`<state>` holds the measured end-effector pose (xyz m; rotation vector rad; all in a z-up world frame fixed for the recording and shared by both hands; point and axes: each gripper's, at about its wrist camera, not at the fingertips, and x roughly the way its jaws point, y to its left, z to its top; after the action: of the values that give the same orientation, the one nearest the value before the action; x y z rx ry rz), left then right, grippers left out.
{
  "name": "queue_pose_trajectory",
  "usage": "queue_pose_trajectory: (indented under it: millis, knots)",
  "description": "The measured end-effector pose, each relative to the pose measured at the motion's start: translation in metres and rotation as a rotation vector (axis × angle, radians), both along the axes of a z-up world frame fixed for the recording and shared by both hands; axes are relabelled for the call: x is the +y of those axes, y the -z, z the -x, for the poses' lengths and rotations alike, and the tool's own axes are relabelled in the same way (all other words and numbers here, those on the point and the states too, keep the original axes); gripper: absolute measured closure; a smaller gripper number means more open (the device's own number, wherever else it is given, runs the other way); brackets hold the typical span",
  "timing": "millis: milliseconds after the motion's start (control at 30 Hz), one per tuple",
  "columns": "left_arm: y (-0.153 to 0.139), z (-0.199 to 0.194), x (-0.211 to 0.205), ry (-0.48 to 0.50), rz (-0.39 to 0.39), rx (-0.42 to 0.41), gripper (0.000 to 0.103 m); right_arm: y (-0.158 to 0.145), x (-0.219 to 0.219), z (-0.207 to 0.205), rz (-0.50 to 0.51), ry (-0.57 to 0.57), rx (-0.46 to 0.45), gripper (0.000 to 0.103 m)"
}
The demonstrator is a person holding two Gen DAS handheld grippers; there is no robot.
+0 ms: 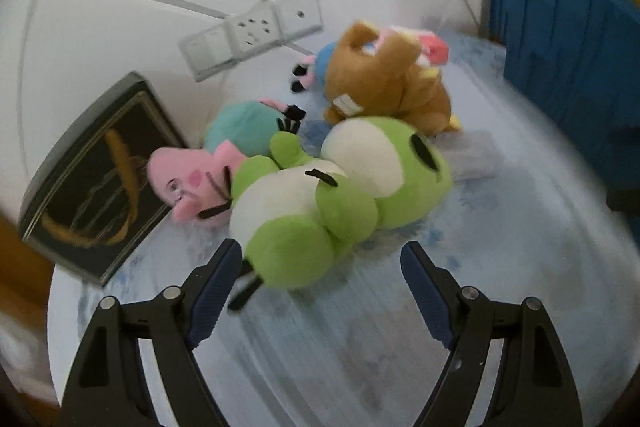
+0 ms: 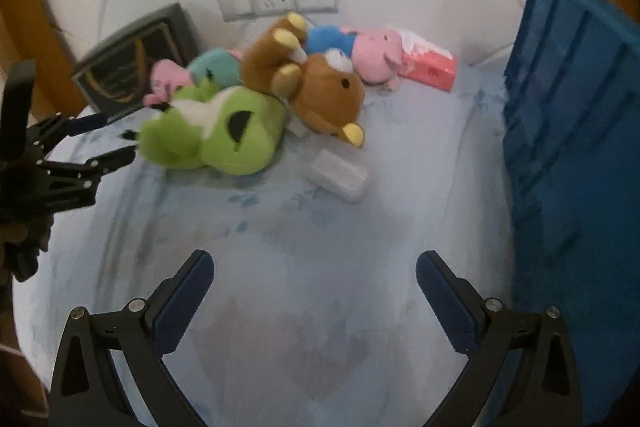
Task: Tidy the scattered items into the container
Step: 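Move both tools back over the remaining toys on the table, then grasp the green frog plush with left tool while right tool grasps clear floss box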
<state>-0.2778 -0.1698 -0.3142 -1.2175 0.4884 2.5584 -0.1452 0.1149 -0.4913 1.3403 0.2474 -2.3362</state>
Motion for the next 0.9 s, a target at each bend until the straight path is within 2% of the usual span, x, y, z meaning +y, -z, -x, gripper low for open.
queue_pose_trajectory:
  millis: [133, 233, 367, 433, 533, 733, 767, 900]
  knots:
    - [0.028, 0.023, 0.010, 0.099, 0.091, 0.036, 0.022, 0.036, -0.011, 0.029, -0.001, 0.025, -0.033, 0.000]
    - [0.046, 0.034, 0.014, 0.161, 0.113, 0.028, 0.022, 0.056, -0.017, 0.046, -0.013, 0.020, -0.030, 0.000]
    - [0.066, 0.047, 0.012, 0.138, 0.153, 0.057, 0.019, 0.084, -0.019, 0.073, -0.052, 0.035, -0.030, 0.000]
    - [0.072, 0.051, 0.016, 0.144, 0.182, 0.080, 0.010, 0.094, -0.020, 0.086, -0.063, 0.043, -0.027, 0.000]
    - [0.084, 0.063, 0.025, 0.149, 0.250, 0.091, 0.002, 0.108, -0.028, 0.105, -0.080, 0.025, -0.020, 0.000]
    - [0.094, 0.076, 0.035, 0.127, 0.246, 0.120, 0.000, 0.132, -0.045, 0.133, -0.104, -0.014, -0.022, 0.000]
    - [0.095, 0.076, 0.035, 0.116, 0.232, 0.128, 0.001, 0.134, -0.047, 0.135, -0.107, -0.018, -0.021, 0.000]
    - [0.092, 0.058, 0.024, 0.068, 0.152, 0.172, 0.026, 0.137, -0.052, 0.139, -0.095, -0.037, -0.007, 0.001]
